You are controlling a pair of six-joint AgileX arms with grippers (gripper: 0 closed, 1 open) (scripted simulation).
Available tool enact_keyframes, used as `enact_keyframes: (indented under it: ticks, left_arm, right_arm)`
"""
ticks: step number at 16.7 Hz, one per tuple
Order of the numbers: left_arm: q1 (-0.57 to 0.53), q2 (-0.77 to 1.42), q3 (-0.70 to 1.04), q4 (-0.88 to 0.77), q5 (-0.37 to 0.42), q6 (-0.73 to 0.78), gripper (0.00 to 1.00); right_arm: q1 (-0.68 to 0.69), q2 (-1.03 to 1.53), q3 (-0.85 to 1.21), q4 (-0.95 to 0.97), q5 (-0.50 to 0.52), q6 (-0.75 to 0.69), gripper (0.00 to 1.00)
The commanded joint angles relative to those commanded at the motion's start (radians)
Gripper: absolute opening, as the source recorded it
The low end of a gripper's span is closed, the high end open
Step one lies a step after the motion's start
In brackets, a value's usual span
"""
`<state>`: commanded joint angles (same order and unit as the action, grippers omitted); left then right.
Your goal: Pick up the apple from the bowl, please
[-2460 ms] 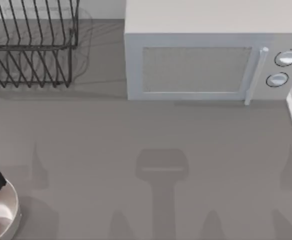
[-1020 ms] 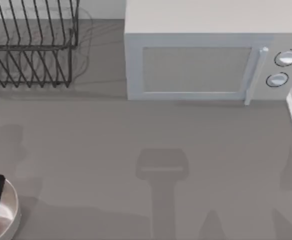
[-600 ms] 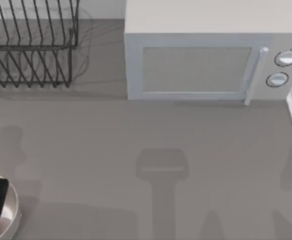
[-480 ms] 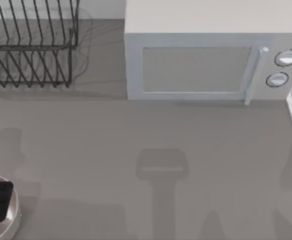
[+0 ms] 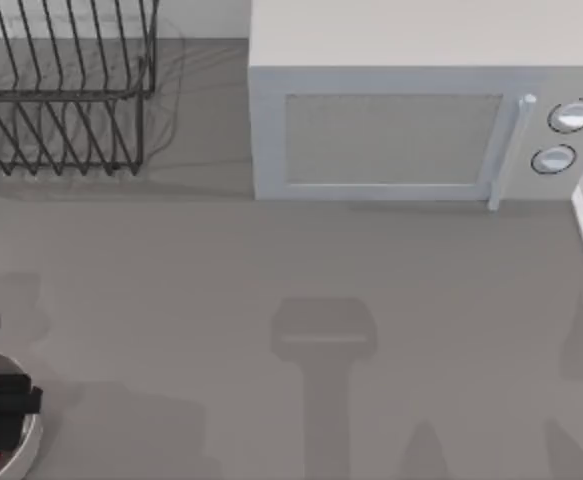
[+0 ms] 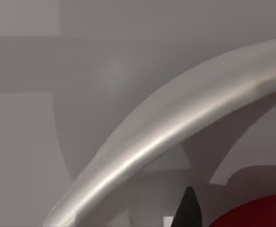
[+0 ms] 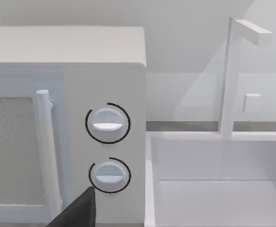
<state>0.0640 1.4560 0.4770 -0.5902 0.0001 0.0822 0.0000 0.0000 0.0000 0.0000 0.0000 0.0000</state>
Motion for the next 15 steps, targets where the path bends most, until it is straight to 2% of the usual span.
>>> enact_keyframes:
  ticks: [4, 15]
  left_arm:
    - [0.0, 0.002, -0.003, 0.003, 0.0, 0.0, 1.0]
    - [0.0, 0.002, -0.003, 0.003, 0.0, 0.0, 0.17]
  right_arm:
    - [0.0, 0.0, 0.0, 0.0, 0.0, 0.0, 1.0]
    - [0.0, 0.0, 0.0, 0.0, 0.0, 0.0, 1.0]
